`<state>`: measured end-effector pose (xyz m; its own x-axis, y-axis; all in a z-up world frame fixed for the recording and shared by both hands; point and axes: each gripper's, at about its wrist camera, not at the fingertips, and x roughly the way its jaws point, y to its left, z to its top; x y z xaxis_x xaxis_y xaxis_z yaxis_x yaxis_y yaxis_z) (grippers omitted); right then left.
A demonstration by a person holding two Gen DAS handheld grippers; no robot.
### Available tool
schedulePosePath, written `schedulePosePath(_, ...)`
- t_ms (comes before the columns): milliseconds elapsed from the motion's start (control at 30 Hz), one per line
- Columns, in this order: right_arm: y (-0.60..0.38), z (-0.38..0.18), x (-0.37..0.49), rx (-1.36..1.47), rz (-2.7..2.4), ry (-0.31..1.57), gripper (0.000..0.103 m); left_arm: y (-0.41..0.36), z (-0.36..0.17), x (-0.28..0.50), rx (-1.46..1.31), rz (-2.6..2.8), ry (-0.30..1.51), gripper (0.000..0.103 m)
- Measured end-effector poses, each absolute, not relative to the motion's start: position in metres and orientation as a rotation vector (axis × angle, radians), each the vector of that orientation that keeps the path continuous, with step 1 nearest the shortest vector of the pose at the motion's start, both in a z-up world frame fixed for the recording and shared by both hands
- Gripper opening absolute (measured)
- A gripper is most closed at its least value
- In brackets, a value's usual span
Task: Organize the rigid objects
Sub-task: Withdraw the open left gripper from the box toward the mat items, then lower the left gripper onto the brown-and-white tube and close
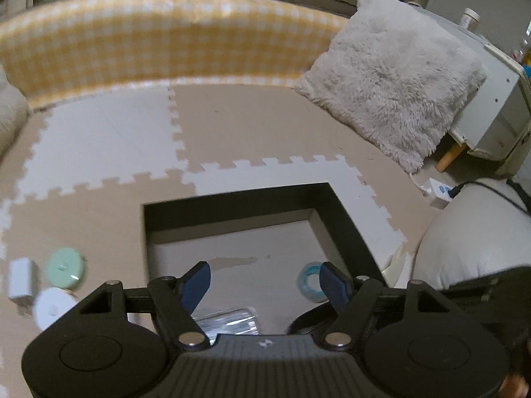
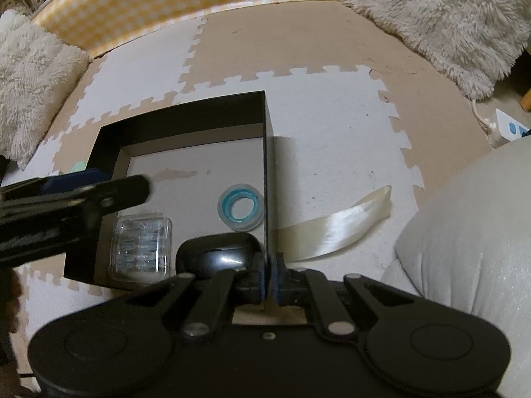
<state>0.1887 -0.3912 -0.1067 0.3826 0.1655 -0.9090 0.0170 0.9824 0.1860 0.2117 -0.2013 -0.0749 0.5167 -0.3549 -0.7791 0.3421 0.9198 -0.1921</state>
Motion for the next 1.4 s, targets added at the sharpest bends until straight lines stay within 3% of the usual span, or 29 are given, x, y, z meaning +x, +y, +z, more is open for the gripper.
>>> schedulePosePath(167,-0.388,-0.104,0.188,0.150,0.095,1.170,0.004,-0.178,-0.063,0.198,0.024,-0.409,0.901,0.075)
schedulePosePath(267,-0.386,-0.104,0.188,0.131,0.087,1.172,0.005,-0.163,-0.056,0.189,0.022,-0.413,0.877,0.088)
schedulePosePath(367,-0.384,-0.103,0.188,0.117,0.084,1.172,0.005,-0.146,-0.049,0.181,0.044,-0.418,0.857,0.091)
schedulePosePath(500,-0.386,-0.105,0.188,0.122,0.087,1.174,0.005,-0.118,-0.041,0.175,0.053,-0.378,0.838,0.103)
schedulePosePath(833,-0.385,-0.105,0.188,0.119,0.091,1.170,0.003,-0.034,-0.039,0.190,0.072,-0.247,0.795,0.103)
schedulePosePath(1400,-0.378,-0.106,0.189,0.080,0.079,1.174,0.003,0.096,-0.131,0.236,0.138,-0.084,0.891,0.103)
